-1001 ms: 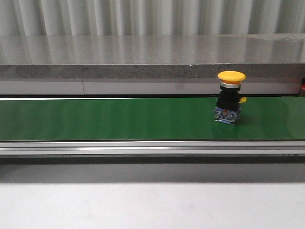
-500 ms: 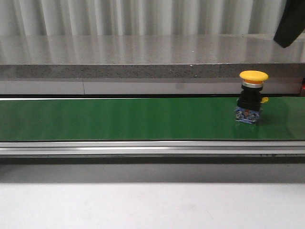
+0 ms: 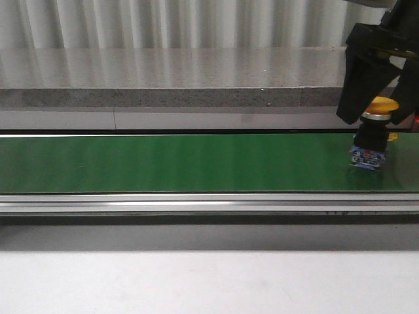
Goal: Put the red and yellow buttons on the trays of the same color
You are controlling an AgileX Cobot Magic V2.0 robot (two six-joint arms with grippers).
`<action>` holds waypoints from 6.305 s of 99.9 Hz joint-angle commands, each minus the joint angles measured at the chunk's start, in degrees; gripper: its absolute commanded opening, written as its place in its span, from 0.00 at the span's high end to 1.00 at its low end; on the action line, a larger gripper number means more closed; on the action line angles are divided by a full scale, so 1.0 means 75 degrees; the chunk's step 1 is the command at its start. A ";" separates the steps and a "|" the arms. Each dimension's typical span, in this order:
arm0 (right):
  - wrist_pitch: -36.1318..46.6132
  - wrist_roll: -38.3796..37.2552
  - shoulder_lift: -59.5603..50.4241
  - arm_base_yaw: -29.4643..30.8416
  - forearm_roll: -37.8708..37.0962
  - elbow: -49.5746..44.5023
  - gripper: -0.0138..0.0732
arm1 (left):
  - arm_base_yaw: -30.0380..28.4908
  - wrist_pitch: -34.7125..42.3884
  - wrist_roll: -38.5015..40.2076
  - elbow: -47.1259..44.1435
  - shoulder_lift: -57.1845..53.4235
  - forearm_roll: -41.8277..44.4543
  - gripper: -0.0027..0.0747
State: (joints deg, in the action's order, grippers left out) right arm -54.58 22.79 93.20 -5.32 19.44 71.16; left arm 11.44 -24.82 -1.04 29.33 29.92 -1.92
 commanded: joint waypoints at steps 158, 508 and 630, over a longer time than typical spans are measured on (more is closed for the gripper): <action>0.1525 -0.3366 -0.1937 0.6794 -0.1699 -0.0352 0.73 | 0.0060 0.0608 -0.0001 0.0204 0.0014 -0.0060 0.99; 0.1018 -0.1850 -0.6184 0.1511 -0.0929 -0.3032 0.92 | 0.0060 0.0622 -0.0001 0.0204 0.0014 -0.0060 0.99; 0.1002 -0.1850 -0.6184 0.1511 -0.0929 -0.3032 0.92 | -0.3488 0.0919 0.3030 0.1274 0.2928 -0.0302 0.23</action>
State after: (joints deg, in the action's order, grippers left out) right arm -49.61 8.36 47.20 6.16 12.23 47.08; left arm -11.69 -22.38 20.70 35.42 47.23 -1.36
